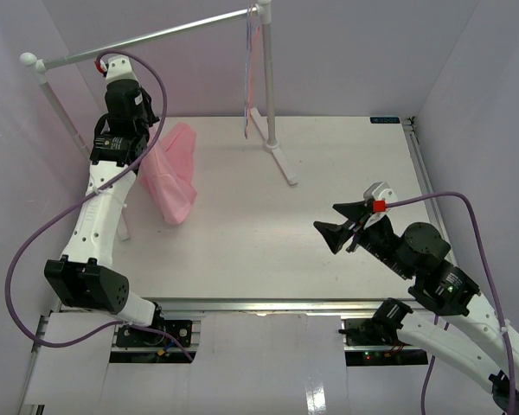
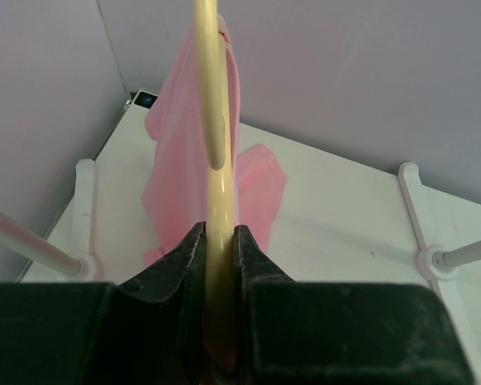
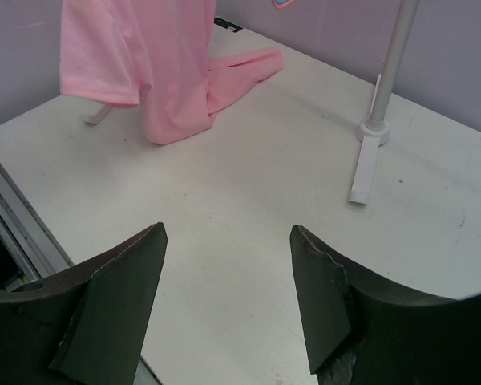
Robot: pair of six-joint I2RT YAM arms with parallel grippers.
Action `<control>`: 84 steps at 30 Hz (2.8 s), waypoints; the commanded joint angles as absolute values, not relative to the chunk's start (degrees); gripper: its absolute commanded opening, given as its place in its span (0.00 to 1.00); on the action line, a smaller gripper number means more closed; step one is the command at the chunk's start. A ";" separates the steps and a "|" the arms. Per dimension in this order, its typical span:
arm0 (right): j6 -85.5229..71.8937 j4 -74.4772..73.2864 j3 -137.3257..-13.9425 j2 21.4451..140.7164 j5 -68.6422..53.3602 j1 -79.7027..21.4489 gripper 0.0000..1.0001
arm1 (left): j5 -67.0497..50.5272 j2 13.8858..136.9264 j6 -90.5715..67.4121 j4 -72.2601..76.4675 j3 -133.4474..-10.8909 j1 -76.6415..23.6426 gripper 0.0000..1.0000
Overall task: Place the t-shirt on the hanger
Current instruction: Place the hanger at the clothesline.
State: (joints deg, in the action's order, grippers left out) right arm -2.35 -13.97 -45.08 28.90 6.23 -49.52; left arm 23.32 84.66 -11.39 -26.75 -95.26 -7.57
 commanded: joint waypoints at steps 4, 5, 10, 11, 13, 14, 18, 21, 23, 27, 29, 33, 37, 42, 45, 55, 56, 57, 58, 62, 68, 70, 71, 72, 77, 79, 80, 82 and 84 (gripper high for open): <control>-1.67 -11.71 -44.12 27.39 5.89 -49.59 0.70 | 21.22 80.55 -11.94 -23.59 -92.31 -7.21 0.00; -1.67 -11.76 -44.12 27.29 5.89 -49.64 0.70 | 21.31 80.40 -11.89 -23.44 -91.87 -7.21 0.00; -1.67 -11.89 -44.06 27.07 6.13 -49.57 0.70 | 14.10 76.47 -9.86 -23.23 -89.33 -7.21 0.00; -1.72 -11.81 -43.98 27.07 6.18 -49.57 0.70 | 13.26 75.40 -9.75 -23.15 -88.94 -7.21 0.00; -1.90 -11.46 -43.69 27.01 6.07 -49.57 0.70 | 13.42 73.59 -9.82 -23.08 -88.80 -7.21 0.00; -1.99 -11.34 -43.59 26.98 5.87 -49.62 0.70 | 13.39 73.22 -9.65 -23.22 -89.13 -7.21 0.00; -2.95 -10.58 -42.45 26.82 4.40 -49.59 0.70 | 11.90 72.28 -9.44 -24.90 -92.63 -7.22 0.00; -4.03 -10.42 -41.69 25.76 3.48 -49.57 0.69 | 10.83 72.72 -9.48 -25.82 -94.95 -7.21 0.00; -4.76 -10.14 -40.88 24.99 2.86 -49.60 0.69 | 11.31 73.59 -8.94 -26.58 -96.55 -7.21 0.00; -6.07 -10.53 -39.11 22.40 0.78 -49.57 0.69 | 13.36 74.66 -7.22 -25.81 -97.60 -7.21 0.00; -6.84 -10.39 -37.72 20.86 0.63 -49.57 0.69 | 13.36 74.31 -5.89 -24.13 -97.18 -7.21 0.00; -8.52 -9.18 -34.34 17.07 -2.59 -49.59 0.69 | 12.18 74.95 -4.25 -22.12 -97.32 -7.21 0.00; -9.96 -9.24 -31.95 14.60 -3.99 -49.57 0.69 | 10.92 76.01 -4.55 -21.58 -96.87 -7.21 0.00; -11.92 -9.07 -27.74 11.07 -5.33 -49.57 0.69 | 7.67 76.01 -3.49 -19.41 -95.38 -7.21 0.00; -12.97 -8.78 -25.33 8.46 -6.13 -49.57 0.69 | 8.29 76.47 -2.66 -19.59 -95.67 -7.21 0.00; -13.10 -8.55 -23.69 5.82 -8.28 -49.57 0.69 | 14.07 77.52 2.19 -14.71 -94.50 -7.19 0.00; -13.05 -8.49 -23.64 5.63 -8.30 -49.61 0.69 | 14.60 77.39 2.41 -14.09 -94.18 -7.21 0.00; -13.03 -8.46 -23.64 5.50 -8.33 -49.64 0.69 | 15.11 77.40 2.51 -13.87 -94.22 -7.21 0.00; -13.09 -8.52 -23.64 5.36 -8.26 -49.57 0.69 | 15.46 77.60 2.38 -13.80 -94.56 -7.21 0.00; -13.10 -8.44 -23.64 5.27 -8.27 -49.57 0.69 | 16.85 77.35 1.25 -11.92 -93.71 -7.21 0.00; -13.10 -8.35 -23.38 5.62 -8.42 -49.65 0.69 | 17.94 78.93 0.70 -10.88 -94.41 -7.21 0.00; -13.09 -8.35 -23.38 5.54 -8.35 -49.57 0.69 | 17.85 80.26 0.62 -11.69 -95.72 -7.21 0.00; -13.04 -8.40 -23.38 5.48 -8.35 -49.57 0.69 | 17.95 81.09 0.67 -11.95 -96.35 -7.21 0.00; -13.03 -8.44 -23.40 5.41 -8.33 -49.57 0.69 | 18.15 81.81 0.72 -11.97 -96.84 -7.21 0.00; -13.10 -8.32 -23.29 4.87 -8.50 -49.57 0.69 | 19.07 84.61 1.72 -11.09 -98.03 -6.96 0.00; -13.10 -8.35 -23.29 4.92 -8.71 -49.66 0.69 | 18.99 85.99 1.57 -12.35 -99.68 -6.85 0.00; -13.10 -8.34 -23.29 4.92 -8.79 -49.66 0.69 | 18.98 86.32 1.46 -12.78 -99.84 -6.77 0.00; -13.06 -8.26 -23.26 4.89 -8.88 -49.63 0.69 | 18.95 86.20 0.90 -13.24 -98.90 -6.77 0.00; -13.01 -8.26 -23.20 4.83 -8.88 -49.57 0.69 | 18.90 85.55 0.62 -13.10 -97.10 -6.77 0.00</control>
State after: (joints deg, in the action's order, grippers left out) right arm -12.93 -11.37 -23.51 5.61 -8.09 -49.52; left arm 18.26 86.77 1.07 -12.85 -97.90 -7.22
